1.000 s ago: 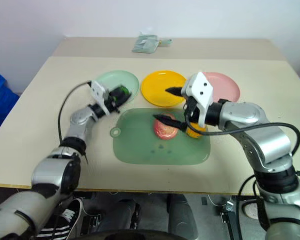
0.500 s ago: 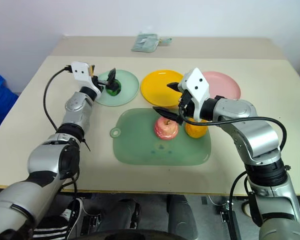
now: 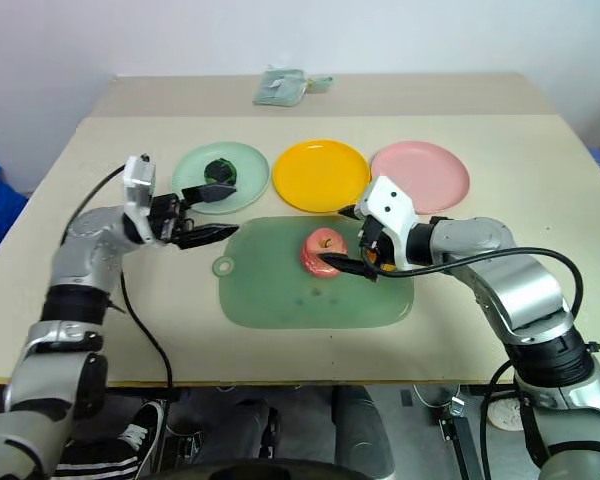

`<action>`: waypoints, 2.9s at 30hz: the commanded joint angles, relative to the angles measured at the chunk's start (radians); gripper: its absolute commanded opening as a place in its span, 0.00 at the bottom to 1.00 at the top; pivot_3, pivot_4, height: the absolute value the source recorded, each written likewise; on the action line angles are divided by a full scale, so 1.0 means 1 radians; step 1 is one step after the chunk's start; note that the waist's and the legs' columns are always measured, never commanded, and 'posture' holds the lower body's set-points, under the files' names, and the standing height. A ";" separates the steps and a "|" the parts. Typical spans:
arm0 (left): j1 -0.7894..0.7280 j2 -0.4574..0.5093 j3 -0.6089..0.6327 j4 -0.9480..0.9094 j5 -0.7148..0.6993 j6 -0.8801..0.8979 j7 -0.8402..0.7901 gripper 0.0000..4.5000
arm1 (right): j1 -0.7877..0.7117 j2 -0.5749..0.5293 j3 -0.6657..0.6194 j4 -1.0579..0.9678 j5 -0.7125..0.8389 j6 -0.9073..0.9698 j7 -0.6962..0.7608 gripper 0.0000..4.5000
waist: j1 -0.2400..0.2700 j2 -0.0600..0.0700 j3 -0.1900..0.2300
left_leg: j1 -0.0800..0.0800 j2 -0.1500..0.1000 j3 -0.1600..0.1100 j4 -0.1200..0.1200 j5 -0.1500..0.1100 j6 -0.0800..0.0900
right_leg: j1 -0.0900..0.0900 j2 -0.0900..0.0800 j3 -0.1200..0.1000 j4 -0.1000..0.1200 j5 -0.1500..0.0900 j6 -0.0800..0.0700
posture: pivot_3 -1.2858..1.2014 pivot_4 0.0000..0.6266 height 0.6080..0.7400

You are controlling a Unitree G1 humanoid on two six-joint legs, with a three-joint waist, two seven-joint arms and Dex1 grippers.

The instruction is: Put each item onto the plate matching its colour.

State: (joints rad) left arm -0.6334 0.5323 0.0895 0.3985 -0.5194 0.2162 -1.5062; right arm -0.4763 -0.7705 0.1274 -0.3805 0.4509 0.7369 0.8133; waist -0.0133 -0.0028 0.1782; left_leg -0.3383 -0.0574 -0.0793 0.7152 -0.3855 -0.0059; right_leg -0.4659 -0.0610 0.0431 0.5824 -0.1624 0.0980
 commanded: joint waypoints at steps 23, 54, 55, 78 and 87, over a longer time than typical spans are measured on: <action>0.157 0.079 0.010 -0.335 -0.103 0.190 0.100 1.00 | -0.128 0.161 -0.016 0.149 -0.022 0.023 -0.013 0.70 | 0.000 0.000 0.000 | -0.001 0.000 0.000 0.000 0.003 -0.005 | 0.000 -0.001 0.000 -0.002 0.000 0.000 | 0.52 0.24 1.00; 0.074 0.029 0.036 -0.205 -0.030 0.000 0.222 1.00 | -0.391 0.248 -0.327 0.704 -0.224 -0.304 -0.453 0.98 | -0.007 0.001 0.000 | -0.002 -0.001 0.001 -0.002 0.003 -0.006 | -0.002 -0.001 0.001 0.000 0.000 0.000 | 0.52 0.24 1.00; 0.077 0.030 0.036 -0.206 -0.031 0.002 0.218 1.00 | -0.381 0.242 -0.332 0.670 -0.185 -0.285 -0.398 0.98 | -0.007 0.001 0.000 | -0.002 -0.001 0.001 -0.002 0.003 -0.006 | -0.002 -0.001 0.001 0.000 0.000 0.000 | 0.52 0.24 1.00; 0.106 0.047 0.024 -0.202 -0.048 0.041 0.146 1.00 | 0.015 -0.143 -0.047 0.221 -0.116 -0.018 0.146 0.98 | 0.003 0.001 0.001 | -0.001 0.000 0.001 0.000 0.002 -0.003 | 0.000 -0.001 0.000 -0.002 0.000 0.000 | 0.52 0.24 1.00; 0.115 0.047 0.031 -0.222 -0.056 0.051 0.165 1.00 | 0.003 -0.103 -0.051 0.220 -0.109 0.010 0.141 0.63 | 0.002 0.001 0.000 | -0.001 -0.001 0.001 0.000 0.002 -0.004 | 0.000 -0.001 0.000 -0.003 0.000 0.000 | 0.52 0.24 1.00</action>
State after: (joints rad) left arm -0.5190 0.5697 0.1022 0.2132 -0.5567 0.2590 -1.3451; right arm -0.4547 -0.8816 0.1016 -0.1309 0.3363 0.7625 0.9597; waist -0.0111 -0.0019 0.1787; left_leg -0.3391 -0.0581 -0.0782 0.7153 -0.3836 -0.0095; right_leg -0.4657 -0.0621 0.0435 0.5799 -0.1624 0.0977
